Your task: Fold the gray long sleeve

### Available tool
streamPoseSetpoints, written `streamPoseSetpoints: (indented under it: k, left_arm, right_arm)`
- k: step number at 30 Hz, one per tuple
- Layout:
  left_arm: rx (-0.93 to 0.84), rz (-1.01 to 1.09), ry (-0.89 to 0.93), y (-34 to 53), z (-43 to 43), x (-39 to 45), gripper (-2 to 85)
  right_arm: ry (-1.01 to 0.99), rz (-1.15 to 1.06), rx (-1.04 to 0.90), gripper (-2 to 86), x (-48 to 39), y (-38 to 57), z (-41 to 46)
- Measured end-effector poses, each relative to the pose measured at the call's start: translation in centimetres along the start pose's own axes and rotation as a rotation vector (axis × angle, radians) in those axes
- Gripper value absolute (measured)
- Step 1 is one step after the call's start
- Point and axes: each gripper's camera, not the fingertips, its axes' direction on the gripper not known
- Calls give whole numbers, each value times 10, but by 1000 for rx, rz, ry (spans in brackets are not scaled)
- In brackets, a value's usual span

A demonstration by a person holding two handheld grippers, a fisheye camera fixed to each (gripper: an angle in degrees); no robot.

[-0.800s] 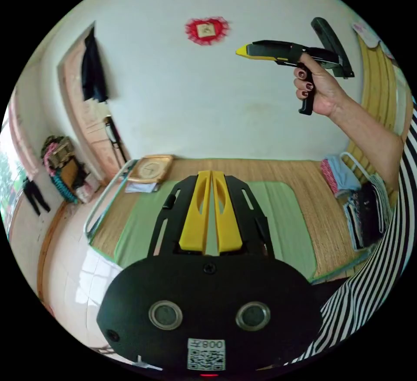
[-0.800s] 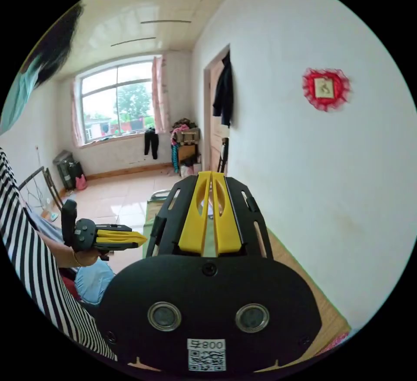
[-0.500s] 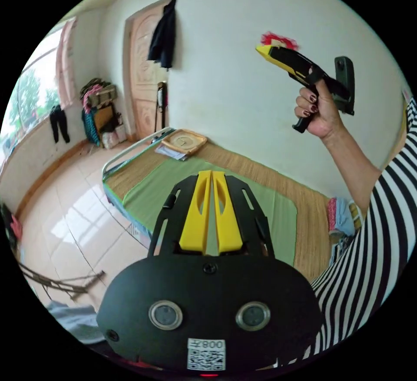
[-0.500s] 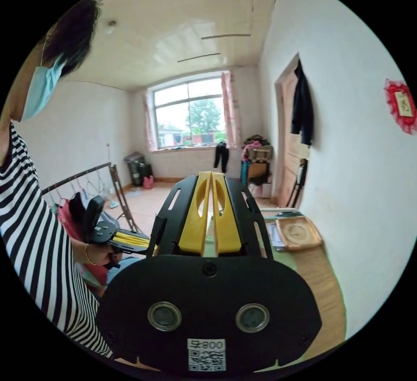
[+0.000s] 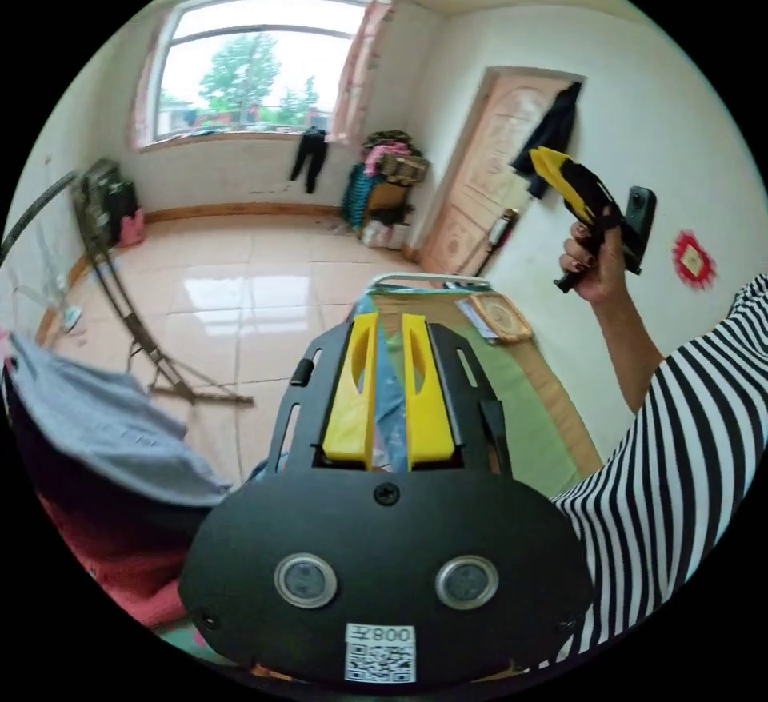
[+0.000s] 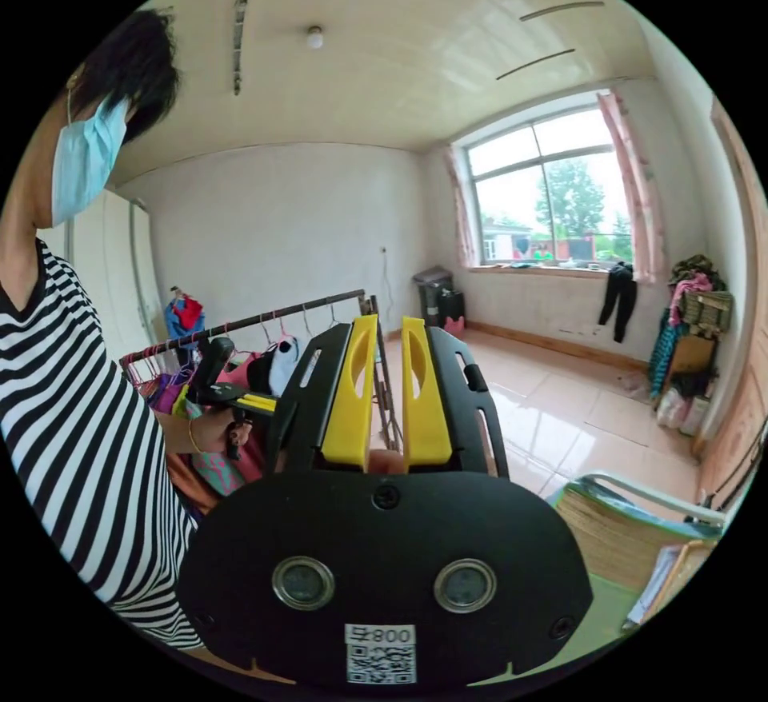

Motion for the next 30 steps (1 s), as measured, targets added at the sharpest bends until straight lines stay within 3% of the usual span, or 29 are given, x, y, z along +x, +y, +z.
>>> streamPoseSetpoints:
  k: [7, 13, 25, 30]
  left_arm:
    - [50, -477, -399, 63, -43, -182, 101]
    - [79, -747, -489, 92, -18, -286, 123]
    - [-88, -899, -708, 90, 68, -375, 48]
    - [-36, -955, -730, 104, 78, -376, 39]
  right_arm:
    - [-251, -10, -111, 84, 75, 143, 143]
    - [-374, -63, -211, 87, 132, 274, 247]
    - [-691, -84, -482, 73, 265, 561, 453]
    - [-878, -146, -559, 76, 268, 673, 544]
